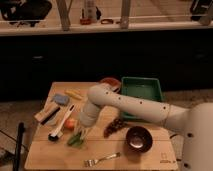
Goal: Place pepper in plastic cup
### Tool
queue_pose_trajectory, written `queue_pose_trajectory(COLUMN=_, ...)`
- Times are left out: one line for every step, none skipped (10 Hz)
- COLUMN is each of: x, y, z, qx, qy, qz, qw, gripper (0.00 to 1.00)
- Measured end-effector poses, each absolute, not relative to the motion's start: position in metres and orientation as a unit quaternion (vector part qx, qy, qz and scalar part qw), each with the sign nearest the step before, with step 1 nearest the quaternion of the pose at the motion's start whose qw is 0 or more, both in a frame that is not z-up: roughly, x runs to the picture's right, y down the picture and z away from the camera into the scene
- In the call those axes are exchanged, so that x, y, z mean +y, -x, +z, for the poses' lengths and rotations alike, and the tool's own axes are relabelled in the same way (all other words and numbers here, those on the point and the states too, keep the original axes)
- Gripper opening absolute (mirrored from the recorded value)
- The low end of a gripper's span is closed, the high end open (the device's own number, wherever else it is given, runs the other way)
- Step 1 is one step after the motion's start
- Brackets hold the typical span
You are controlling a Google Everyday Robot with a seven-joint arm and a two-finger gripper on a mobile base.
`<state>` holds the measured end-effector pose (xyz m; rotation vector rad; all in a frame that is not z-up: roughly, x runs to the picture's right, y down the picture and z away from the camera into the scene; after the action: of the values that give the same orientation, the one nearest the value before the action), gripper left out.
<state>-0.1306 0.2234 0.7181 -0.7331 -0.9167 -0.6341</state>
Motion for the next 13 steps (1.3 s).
queue_pose_trajectory(x=0.223, y=0.13, z=0.718, qx=-0.425, qy=0.34, qz=-0.294, qw=0.786, gripper=0.8)
queue_pose_trajectory(x=0.222, y=0.13, z=0.718, qx=-0.424, qy=0.34, qz=-0.295, qw=0.785, gripper=0.8)
queue_pose_trajectory(x=0.221, y=0.13, z=0.718, qx=-0.424, qy=0.341, qz=-0.296, qw=0.785, gripper=0.8)
queue_pose_trajectory(x=0.218, y=0.129, z=0.718, qx=-0.423, qy=0.34, qz=-0.297, qw=0.786, gripper=0.8)
queue_pose_trajectory(x=0.216, y=0.127, z=0.717, qx=-0.421, qy=0.341, qz=-0.298, qw=0.786, gripper=0.8)
queue_pose_trajectory(x=0.214, y=0.127, z=0.717, qx=-0.42, qy=0.34, qz=-0.299, qw=0.786, gripper=0.8)
queue_pose_trajectory(x=0.213, y=0.126, z=0.716, qx=-0.419, qy=0.34, qz=-0.3, qw=0.786, gripper=0.8)
queue_pose_trajectory(x=0.212, y=0.126, z=0.715, qx=-0.419, qy=0.34, qz=-0.301, qw=0.786, gripper=0.8)
queue_pose_trajectory(x=0.21, y=0.125, z=0.715, qx=-0.418, qy=0.34, qz=-0.302, qw=0.787, gripper=0.8)
queue_pose_trajectory(x=0.209, y=0.125, z=0.715, qx=-0.418, qy=0.34, qz=-0.302, qw=0.787, gripper=0.8)
queue_pose_trajectory(x=0.209, y=0.125, z=0.714, qx=-0.417, qy=0.339, qz=-0.303, qw=0.787, gripper=0.8)
queue_pose_trajectory(x=0.209, y=0.125, z=0.714, qx=-0.418, qy=0.339, qz=-0.304, qw=0.786, gripper=0.8)
queue_pose_trajectory(x=0.209, y=0.125, z=0.714, qx=-0.418, qy=0.339, qz=-0.305, qw=0.786, gripper=0.8)
